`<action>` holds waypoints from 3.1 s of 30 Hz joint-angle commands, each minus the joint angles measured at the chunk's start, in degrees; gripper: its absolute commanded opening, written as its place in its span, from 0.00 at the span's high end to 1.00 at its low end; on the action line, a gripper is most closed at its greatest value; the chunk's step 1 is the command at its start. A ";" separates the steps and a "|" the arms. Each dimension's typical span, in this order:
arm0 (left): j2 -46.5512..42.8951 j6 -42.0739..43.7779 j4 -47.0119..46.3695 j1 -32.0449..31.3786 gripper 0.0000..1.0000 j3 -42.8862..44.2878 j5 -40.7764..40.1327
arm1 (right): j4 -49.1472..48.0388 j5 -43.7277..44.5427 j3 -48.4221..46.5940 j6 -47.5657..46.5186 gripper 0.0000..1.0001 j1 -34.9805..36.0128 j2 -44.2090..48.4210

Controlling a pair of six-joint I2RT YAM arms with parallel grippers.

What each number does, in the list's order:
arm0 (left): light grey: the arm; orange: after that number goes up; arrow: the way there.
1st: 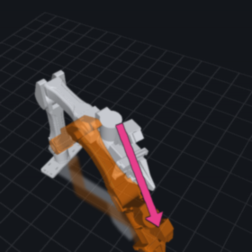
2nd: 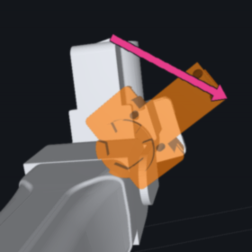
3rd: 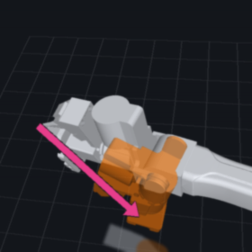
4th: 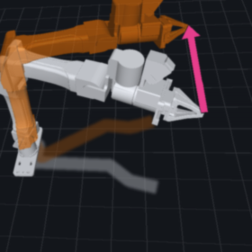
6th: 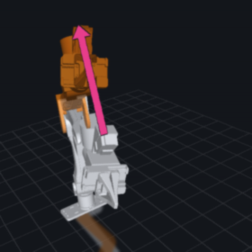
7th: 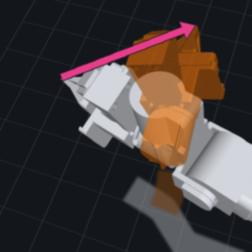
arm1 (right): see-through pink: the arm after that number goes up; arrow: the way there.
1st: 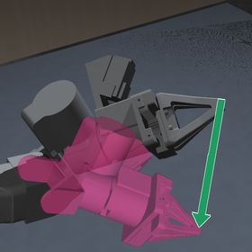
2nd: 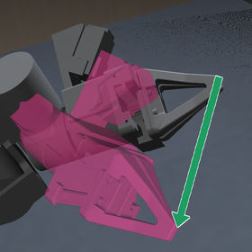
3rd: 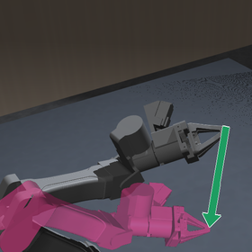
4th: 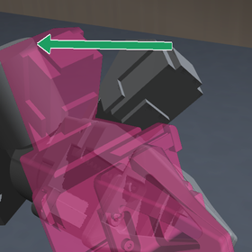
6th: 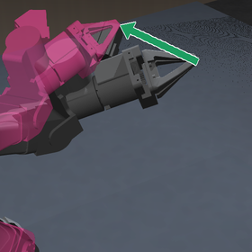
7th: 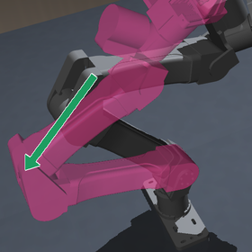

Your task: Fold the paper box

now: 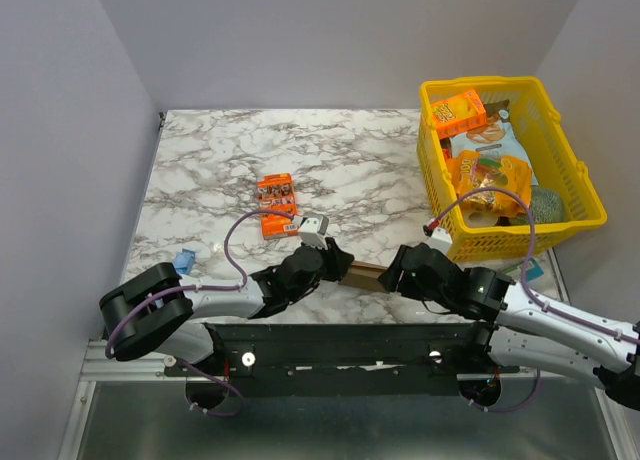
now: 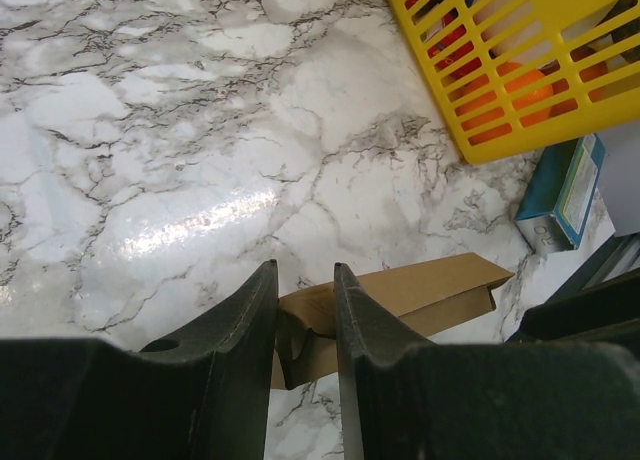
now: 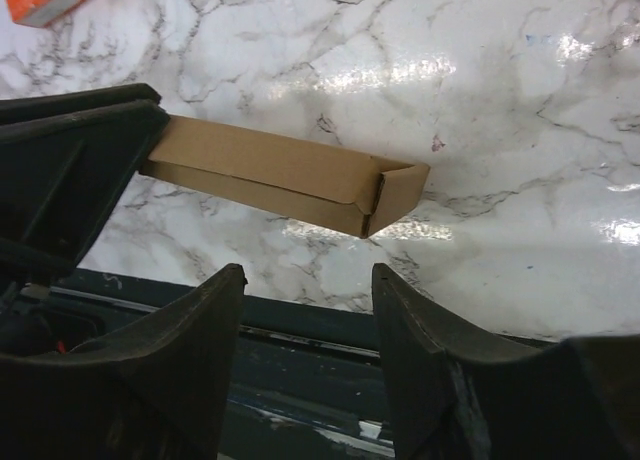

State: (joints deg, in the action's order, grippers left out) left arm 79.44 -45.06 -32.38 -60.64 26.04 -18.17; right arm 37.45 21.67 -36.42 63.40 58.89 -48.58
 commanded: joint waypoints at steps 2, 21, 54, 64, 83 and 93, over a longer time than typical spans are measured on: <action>3.44 1.38 17.88 -1.67 0.71 -3.19 -0.46 | -2.03 0.21 0.74 6.91 0.29 0.08 3.14; 2.12 1.29 18.41 -3.08 0.71 -3.45 -1.95 | -8.71 -1.54 9.53 9.99 0.32 -9.06 6.56; 2.48 1.64 19.02 -3.87 0.71 -2.75 -2.39 | -10.82 1.62 13.22 15.00 0.33 -10.46 10.78; 2.30 1.73 19.20 -4.13 0.71 -2.58 -2.57 | -11.52 2.67 14.98 16.23 0.33 -10.55 9.56; 2.83 1.90 19.72 -4.57 0.71 -2.05 -3.01 | -11.44 -0.84 19.37 16.67 0.63 -10.55 10.34; 2.91 1.82 19.90 -4.57 0.71 -1.87 -3.01 | -10.82 -1.11 20.60 16.59 0.79 -10.38 8.41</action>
State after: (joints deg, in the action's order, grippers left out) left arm 78.67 -44.56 -28.38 -63.79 27.24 -23.49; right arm 20.14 22.13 -19.92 73.47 49.50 -38.22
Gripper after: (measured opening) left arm 0.337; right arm 0.306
